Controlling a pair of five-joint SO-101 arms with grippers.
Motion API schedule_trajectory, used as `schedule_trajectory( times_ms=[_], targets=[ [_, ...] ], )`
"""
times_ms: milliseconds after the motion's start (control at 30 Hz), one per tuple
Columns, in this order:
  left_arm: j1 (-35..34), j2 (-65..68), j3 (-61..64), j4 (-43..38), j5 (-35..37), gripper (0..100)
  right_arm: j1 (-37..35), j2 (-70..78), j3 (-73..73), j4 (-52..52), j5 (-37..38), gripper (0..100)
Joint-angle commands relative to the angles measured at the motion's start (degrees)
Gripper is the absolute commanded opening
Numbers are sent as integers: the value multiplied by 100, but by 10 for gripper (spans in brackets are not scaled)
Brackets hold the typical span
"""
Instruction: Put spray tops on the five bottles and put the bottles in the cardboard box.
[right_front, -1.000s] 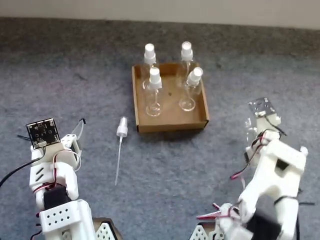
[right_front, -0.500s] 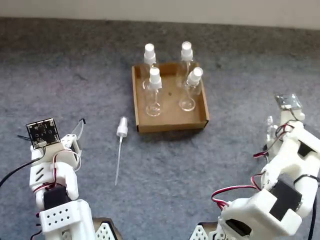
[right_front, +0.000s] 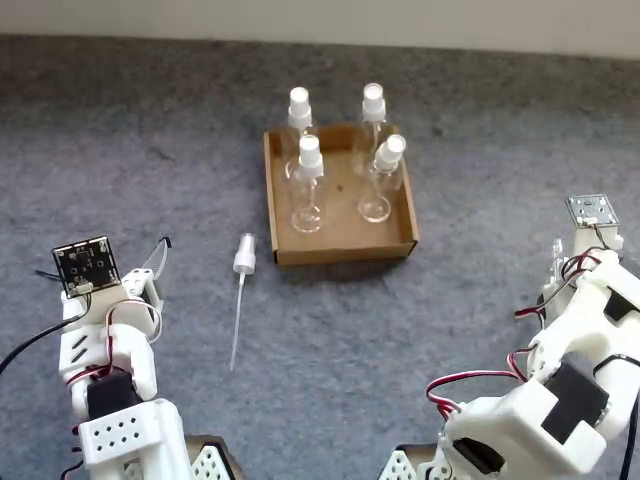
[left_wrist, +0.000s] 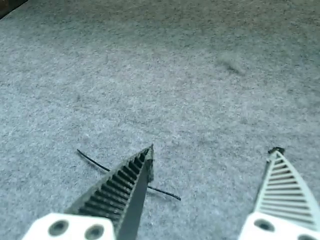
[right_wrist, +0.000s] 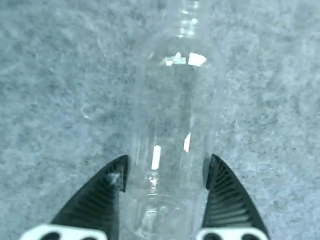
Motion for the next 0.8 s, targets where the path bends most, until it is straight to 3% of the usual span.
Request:
schedule_trajectory(
  times_ms=[0, 367, 567, 767],
  targets=[
    [-66, -4, 154, -158, 9, 316, -13, -40, -251, -57, -53, 98],
    [-75, -4, 154, -149, 9, 316, 136, -31, -233, -48, -62, 98],
    [-75, -4, 154, -149, 9, 316, 171, -13, -233, -48, -62, 20],
    [-75, -4, 154, -149, 9, 316, 136, -13, -233, -48, -62, 20]
  ],
)
